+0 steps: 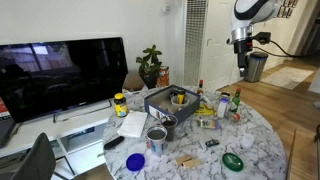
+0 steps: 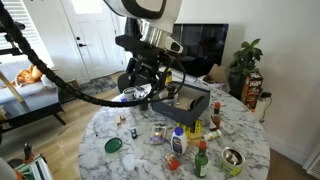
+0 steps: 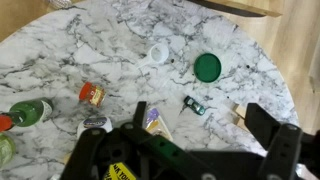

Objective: Put the green toy car on the green lid, then put the green lid on the transparent cup

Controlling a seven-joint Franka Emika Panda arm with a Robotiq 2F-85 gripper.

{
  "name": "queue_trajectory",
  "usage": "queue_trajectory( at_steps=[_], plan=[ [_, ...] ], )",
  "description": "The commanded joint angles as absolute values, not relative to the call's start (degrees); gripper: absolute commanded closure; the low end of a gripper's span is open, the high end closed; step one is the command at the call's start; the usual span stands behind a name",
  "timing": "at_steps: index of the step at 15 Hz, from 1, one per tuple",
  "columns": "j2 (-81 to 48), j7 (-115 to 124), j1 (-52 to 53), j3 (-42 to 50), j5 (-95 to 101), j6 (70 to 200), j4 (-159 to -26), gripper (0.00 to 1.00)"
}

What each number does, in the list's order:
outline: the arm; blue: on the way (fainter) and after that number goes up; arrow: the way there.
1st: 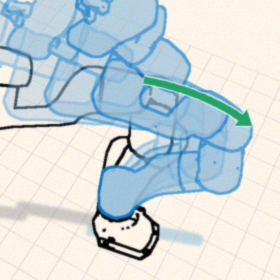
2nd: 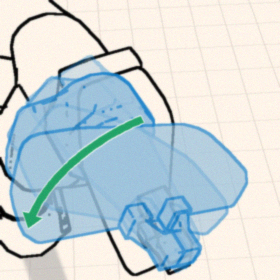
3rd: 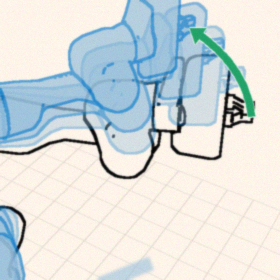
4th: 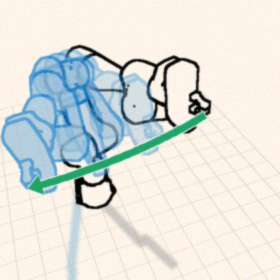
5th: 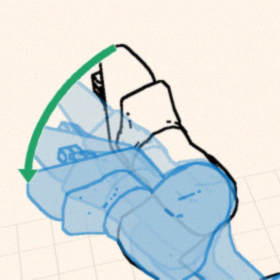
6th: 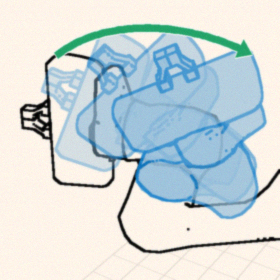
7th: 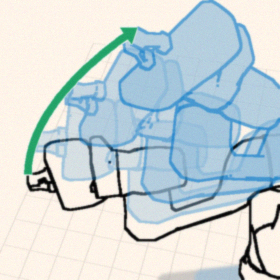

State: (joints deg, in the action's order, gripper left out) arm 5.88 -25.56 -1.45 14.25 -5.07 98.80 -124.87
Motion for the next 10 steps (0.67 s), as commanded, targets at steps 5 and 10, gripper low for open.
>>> queue_trajectory(
  at_steps=[5,10],
  plan=[
    [1.8,-27.2,-2.0,10.2,-5.2,98.8,-123.6,0.00],
    [-5.1,-28.5,1.4,2.1,-6.4,103.6,-123.2,0.00]
  ],
)
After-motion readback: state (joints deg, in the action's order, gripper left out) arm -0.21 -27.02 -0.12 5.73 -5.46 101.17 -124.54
